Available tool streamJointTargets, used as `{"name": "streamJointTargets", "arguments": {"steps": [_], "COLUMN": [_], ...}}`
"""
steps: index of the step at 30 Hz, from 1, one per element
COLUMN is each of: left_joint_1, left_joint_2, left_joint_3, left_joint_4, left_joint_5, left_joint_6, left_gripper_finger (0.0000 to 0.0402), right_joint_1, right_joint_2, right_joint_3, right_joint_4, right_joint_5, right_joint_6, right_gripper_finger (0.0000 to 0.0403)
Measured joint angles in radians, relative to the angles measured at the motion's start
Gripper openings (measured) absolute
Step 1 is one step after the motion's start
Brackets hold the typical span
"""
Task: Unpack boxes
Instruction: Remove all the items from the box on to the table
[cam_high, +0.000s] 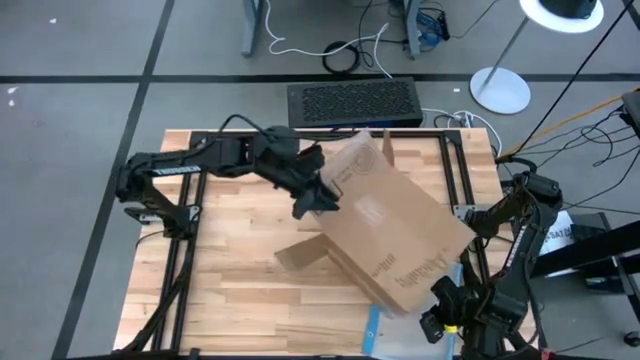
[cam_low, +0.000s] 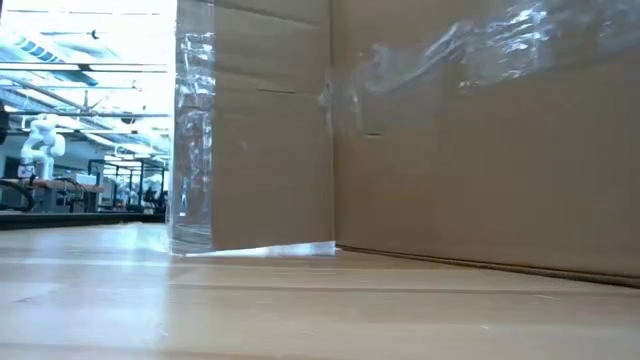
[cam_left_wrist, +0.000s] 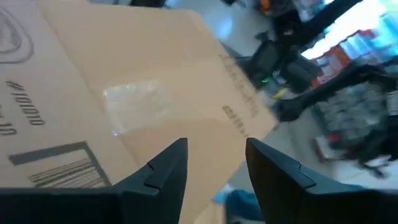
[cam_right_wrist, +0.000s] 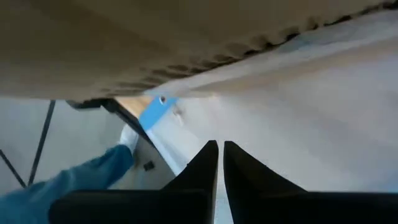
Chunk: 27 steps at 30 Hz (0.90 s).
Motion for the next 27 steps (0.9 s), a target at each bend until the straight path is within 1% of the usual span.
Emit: {"name": "streamJointTargets", "arguments": {"steps": [2, 4, 6, 9, 11, 14, 15, 18, 21, 23, 27], "left_joint_1": [-0.004, -0.003, 0.010, 0.019, 0.012, -0.037, -0.057, -0.131, -0.214, -0.254, -0.314], "left_joint_2": [0.000, -0.002, -0.004, -0.005, -0.006, -0.011, -0.011, -0.011, -0.003, -0.006, -0.007], "left_joint_3": [0.054, 0.129, 0.215, 0.365, 0.462, 0.538, 0.541, 0.526, 0.471, 0.422, 0.322], "left_joint_4": [-0.171, -0.360, -0.471, -0.557, -0.560, -0.560, -0.577, -0.706, -0.829, -0.843, -0.839], "left_joint_5": [-0.070, -0.165, -0.225, -0.282, -0.289, -0.302, -0.311, -0.349, -0.429, -0.459, -0.442], "left_joint_6": [0.070, 0.141, 0.186, 0.204, 0.202, 0.182, 0.151, 0.047, 0.009, -0.025, -0.043], "left_gripper_finger": [0.0166, 0.0166, 0.0166, 0.0166, 0.0166, 0.0166, 0.0166, 0.0166, 0.0166, 0.0166, 0.0166], "right_joint_1": [-0.006, -0.011, -0.015, -0.021, -0.027, -0.032, -0.034, -0.043, -0.051, -0.052, -0.059], "right_joint_2": [0.000, 0.000, 0.000, 0.000, 0.000, 0.000, 0.000, 0.000, 0.000, 0.000, 0.000], "right_joint_3": [0.000, 0.000, 0.000, 0.000, 0.000, 0.000, 0.000, 0.000, 0.000, 0.000, 0.000], "right_joint_4": [-0.003, -0.006, -0.008, -0.008, -0.012, -0.016, -0.015, -0.016, -0.021, -0.030, -0.040], "right_joint_5": [0.009, 0.012, 0.006, 0.006, 0.007, 0.004, 0.003, 0.002, 0.005, 0.022, 0.048], "right_joint_6": [0.001, -0.001, -0.008, -0.012, -0.012, -0.022, -0.026, -0.034, -0.036, -0.043, -0.058], "right_gripper_finger": [0.0018, 0.0018, 0.0018, 0.0018, 0.0018, 0.0018, 0.0018, 0.0018, 0.0018, 0.0018, 0.0018]}}
